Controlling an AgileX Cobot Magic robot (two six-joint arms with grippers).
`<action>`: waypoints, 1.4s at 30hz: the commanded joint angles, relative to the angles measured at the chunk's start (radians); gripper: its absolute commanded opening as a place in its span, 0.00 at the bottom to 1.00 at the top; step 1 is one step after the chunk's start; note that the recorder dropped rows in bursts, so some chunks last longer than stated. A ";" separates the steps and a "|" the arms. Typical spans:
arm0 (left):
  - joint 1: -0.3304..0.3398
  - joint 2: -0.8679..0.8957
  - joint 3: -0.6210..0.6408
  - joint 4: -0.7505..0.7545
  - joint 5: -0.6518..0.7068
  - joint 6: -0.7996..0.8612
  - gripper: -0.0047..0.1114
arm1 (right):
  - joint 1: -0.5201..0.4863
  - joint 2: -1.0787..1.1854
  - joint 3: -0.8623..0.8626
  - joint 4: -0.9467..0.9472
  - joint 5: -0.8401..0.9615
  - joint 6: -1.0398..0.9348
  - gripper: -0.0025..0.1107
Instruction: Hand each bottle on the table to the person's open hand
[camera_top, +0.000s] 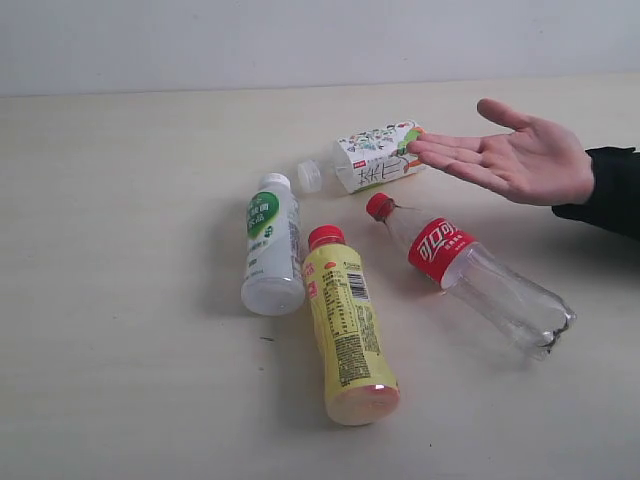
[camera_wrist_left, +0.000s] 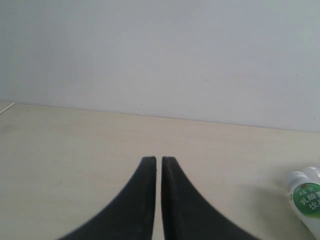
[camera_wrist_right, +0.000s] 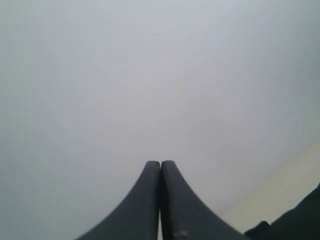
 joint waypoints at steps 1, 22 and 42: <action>0.001 -0.006 0.000 -0.003 -0.003 -0.006 0.10 | -0.005 -0.005 0.004 0.041 -0.112 0.059 0.03; 0.001 -0.006 0.000 -0.003 -0.003 -0.006 0.10 | -0.005 0.547 -0.556 -1.956 -0.149 1.587 0.02; 0.001 -0.006 0.000 -0.003 -0.003 -0.006 0.10 | -0.005 1.112 -0.740 -2.185 -0.466 1.219 0.02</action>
